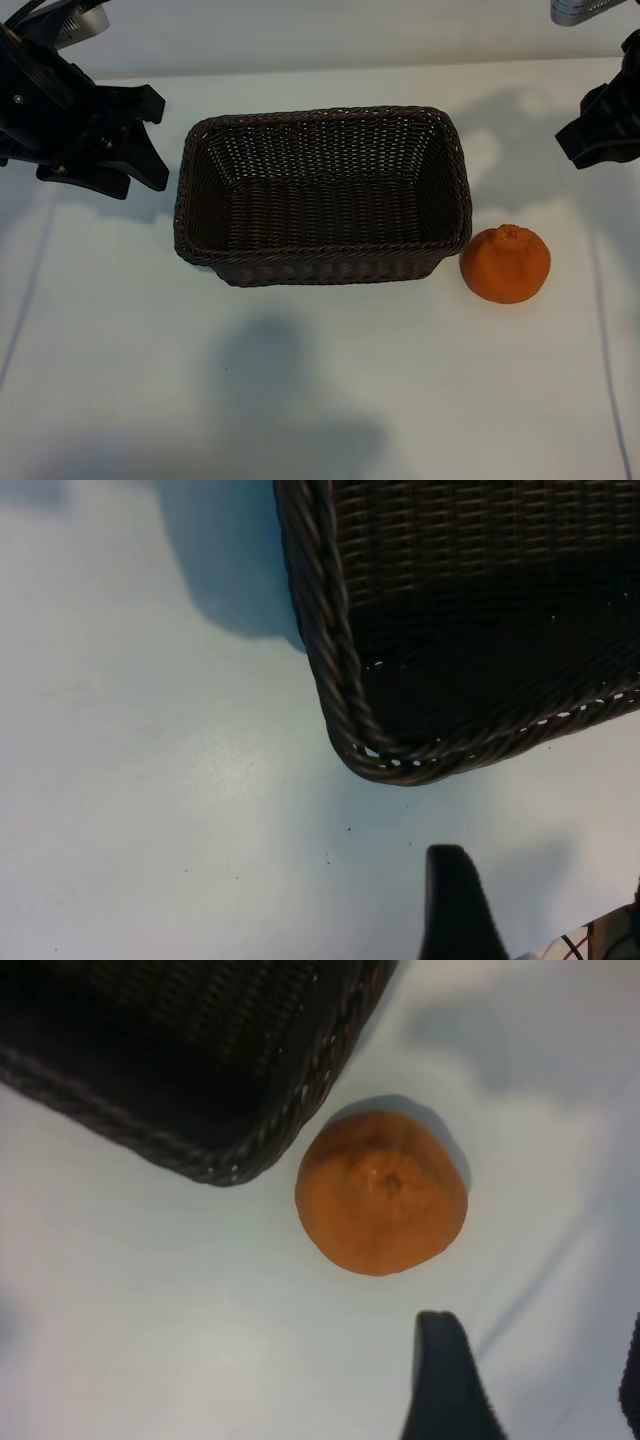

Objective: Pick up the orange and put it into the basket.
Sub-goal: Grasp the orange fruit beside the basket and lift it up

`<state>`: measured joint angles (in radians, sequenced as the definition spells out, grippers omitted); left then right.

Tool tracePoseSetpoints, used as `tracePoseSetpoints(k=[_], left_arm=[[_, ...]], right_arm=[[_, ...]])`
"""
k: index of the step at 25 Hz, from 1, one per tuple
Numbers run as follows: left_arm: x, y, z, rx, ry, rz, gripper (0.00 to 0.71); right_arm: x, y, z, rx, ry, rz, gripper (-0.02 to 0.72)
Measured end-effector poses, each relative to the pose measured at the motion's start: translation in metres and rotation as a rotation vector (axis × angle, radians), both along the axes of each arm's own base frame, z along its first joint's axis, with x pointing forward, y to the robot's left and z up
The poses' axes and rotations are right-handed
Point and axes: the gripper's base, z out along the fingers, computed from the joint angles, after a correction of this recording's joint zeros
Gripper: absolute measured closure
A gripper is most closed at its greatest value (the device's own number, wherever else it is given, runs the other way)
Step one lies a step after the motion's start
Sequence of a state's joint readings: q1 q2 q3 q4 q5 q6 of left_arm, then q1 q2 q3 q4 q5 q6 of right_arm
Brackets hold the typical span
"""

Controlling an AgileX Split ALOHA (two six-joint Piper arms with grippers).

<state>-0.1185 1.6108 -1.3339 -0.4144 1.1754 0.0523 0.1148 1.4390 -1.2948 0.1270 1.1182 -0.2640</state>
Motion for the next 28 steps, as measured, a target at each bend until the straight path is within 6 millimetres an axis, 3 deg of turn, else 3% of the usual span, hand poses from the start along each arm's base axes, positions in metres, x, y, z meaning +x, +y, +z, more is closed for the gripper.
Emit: tracePoseSetpoints(k=[5,11,19,24,28], left_arm=[[0.0,0.0,0.0,0.0,-0.002,0.001,0.254],[0.001,0.0,0.0,0.0,-0.006,0.002,0.254],[0.001,0.0,0.0,0.0,-0.006,0.001,0.254],[0.001,0.0,0.0,0.0,-0.006,0.001,0.254],[0.001,0.0,0.0,0.0,-0.006,0.001,0.254]], right_arm=[[0.003,0.0,-0.002,0.003,-0.003,-0.011,0.234],[0.017,-0.003,-0.023,-0.049,0.057,-0.04,0.151],[0.035,-0.001,-0.059,-0.069,0.184,-0.049,0.145],[0.037,-0.001,-0.072,-0.063,0.174,-0.05,0.145],[0.032,-0.001,-0.094,-0.064,0.158,-0.03,0.145]])
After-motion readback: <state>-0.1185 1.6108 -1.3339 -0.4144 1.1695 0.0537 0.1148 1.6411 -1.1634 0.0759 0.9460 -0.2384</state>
